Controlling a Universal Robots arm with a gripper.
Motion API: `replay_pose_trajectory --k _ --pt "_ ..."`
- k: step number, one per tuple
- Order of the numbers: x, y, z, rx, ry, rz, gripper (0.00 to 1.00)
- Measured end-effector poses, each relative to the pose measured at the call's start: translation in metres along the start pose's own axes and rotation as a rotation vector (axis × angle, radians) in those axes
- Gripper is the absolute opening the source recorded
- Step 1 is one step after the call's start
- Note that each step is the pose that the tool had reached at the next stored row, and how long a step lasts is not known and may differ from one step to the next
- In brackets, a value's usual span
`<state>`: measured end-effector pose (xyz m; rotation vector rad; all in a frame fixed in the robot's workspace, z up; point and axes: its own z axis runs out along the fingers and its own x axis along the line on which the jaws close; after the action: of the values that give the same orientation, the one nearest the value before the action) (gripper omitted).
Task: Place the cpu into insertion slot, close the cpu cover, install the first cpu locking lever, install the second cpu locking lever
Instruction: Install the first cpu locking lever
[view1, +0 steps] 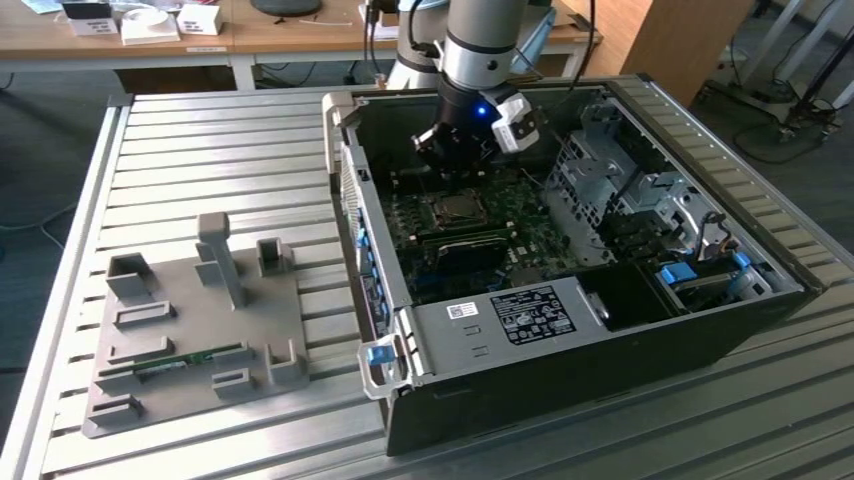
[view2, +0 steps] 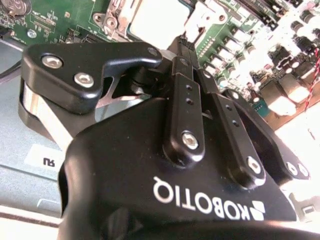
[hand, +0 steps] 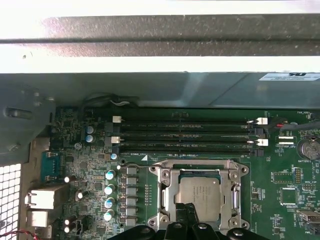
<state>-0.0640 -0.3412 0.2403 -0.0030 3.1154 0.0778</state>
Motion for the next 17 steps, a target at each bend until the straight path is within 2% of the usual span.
replay_pose_trajectory --k 10,17 --pt "0.0116 0.0000 -0.0002 -0.0001 -0.0007 0.000 0.11" --pt "0.0123 0.0000 -0.0003 -0.0001 -0.0007 0.000 0.11"
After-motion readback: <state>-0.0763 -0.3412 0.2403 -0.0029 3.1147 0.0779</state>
